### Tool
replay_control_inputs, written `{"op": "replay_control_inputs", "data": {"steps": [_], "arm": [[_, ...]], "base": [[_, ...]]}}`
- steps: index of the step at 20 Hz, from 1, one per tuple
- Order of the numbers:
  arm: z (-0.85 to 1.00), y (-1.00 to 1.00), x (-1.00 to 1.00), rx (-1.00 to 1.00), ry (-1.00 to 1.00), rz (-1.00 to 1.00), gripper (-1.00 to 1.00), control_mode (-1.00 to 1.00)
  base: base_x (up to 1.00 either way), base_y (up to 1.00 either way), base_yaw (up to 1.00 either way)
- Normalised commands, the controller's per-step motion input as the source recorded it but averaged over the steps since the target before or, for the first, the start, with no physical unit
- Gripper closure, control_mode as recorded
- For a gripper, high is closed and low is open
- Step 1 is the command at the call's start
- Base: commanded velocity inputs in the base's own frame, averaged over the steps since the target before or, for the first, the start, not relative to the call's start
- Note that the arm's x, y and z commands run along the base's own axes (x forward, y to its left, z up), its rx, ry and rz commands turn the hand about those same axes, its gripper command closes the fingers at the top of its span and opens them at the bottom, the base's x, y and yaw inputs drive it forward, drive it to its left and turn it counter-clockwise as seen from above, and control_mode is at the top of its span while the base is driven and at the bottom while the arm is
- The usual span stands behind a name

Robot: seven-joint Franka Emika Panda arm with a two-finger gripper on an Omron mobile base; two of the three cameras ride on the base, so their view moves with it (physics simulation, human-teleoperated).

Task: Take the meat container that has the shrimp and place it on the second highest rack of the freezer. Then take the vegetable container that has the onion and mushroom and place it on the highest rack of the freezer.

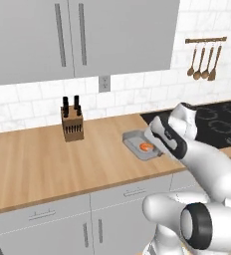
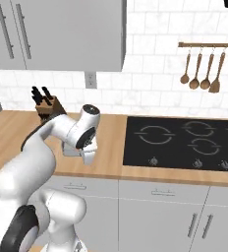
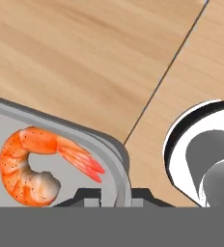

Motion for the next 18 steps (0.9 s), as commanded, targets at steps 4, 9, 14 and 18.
{"op": "replay_control_inputs", "data": {"steps": [4, 9, 14, 18], "arm": [[1.0, 0.0, -0.75, 0.05, 0.0, 0.0, 1.0, -1.0], [1.0, 0.0, -0.71, 0.02, 0.0, -0.04, 1.0, -1.0], [1.0, 0.29, -0.43, 0.0, 0.09, -0.04, 1.0, -1.0], [1.0, 0.49, -0.03, 0.0, 0.17, -0.01, 1.0, -1.0]], "base": [[0.0, 0.0, 0.0], [0.0, 0.0, 0.0], [0.0, 0.0, 0.0], [0.0, 0.0, 0.0]]}}
